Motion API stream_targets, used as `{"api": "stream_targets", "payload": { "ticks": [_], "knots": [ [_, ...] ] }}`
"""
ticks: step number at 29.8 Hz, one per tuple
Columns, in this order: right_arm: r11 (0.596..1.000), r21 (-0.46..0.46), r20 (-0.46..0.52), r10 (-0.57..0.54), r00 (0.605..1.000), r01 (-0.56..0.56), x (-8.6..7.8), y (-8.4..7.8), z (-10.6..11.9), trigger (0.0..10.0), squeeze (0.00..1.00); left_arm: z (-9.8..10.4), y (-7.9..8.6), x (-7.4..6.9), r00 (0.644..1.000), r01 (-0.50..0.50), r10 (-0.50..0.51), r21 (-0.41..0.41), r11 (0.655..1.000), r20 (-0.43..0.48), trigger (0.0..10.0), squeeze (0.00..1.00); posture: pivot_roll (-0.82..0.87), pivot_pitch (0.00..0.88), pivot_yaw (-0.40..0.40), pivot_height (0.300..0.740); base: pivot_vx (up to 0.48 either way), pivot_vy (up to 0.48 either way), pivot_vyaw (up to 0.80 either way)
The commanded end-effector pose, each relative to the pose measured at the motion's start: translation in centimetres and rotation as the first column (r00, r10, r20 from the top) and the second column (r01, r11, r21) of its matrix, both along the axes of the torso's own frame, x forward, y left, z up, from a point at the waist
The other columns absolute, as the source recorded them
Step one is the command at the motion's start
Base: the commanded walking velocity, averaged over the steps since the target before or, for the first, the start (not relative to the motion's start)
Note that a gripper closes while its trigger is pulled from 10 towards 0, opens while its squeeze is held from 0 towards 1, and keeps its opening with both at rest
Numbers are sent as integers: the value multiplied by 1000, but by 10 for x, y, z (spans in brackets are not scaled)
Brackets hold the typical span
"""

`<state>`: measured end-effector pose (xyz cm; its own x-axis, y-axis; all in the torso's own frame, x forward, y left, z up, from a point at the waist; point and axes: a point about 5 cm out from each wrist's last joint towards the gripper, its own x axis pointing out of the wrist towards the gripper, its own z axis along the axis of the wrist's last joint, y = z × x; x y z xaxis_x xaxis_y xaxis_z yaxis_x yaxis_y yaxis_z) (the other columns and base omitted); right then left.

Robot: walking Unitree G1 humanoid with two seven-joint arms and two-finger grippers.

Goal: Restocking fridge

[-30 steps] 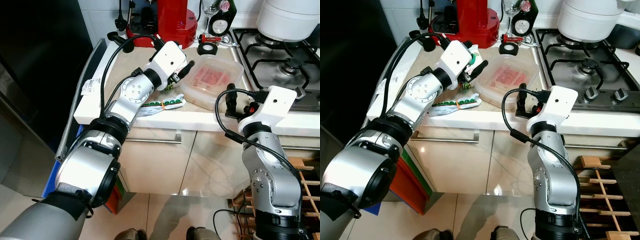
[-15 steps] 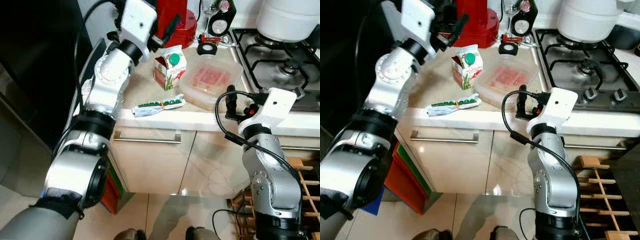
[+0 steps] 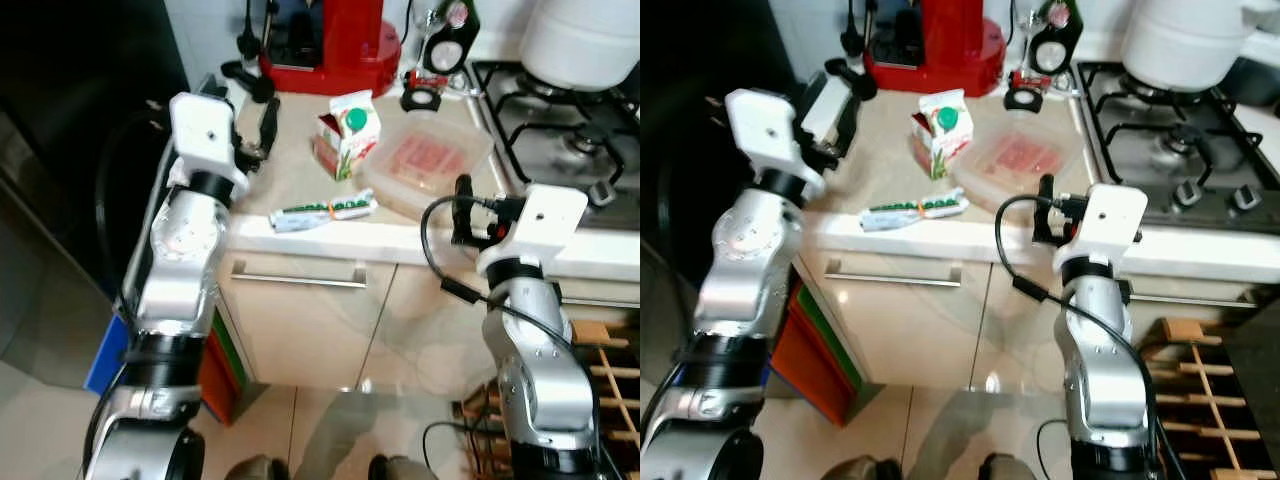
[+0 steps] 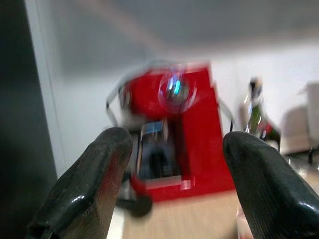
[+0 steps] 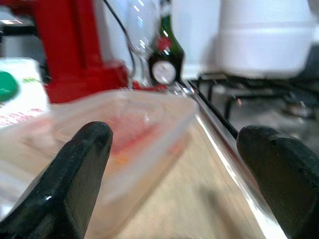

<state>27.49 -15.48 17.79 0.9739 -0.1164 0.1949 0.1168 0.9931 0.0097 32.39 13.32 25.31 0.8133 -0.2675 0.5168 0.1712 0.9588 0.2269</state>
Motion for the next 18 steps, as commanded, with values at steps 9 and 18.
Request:
{"api": "stream_targets", "payload": {
  "ticks": [9,18],
  "knots": [
    [999,-7,57,-31,998,31,1,5,6,10000,0,-19,-40,7,986,141,-121,195,971,-115,10000,0,-144,17,20,740,0,0,0],
    [996,68,37,-56,998,54,-1,3,3,10000,0,-5,-53,38,985,159,-134,283,946,-107,10000,0,-184,34,38,740,0,0,0]
  ]
}}
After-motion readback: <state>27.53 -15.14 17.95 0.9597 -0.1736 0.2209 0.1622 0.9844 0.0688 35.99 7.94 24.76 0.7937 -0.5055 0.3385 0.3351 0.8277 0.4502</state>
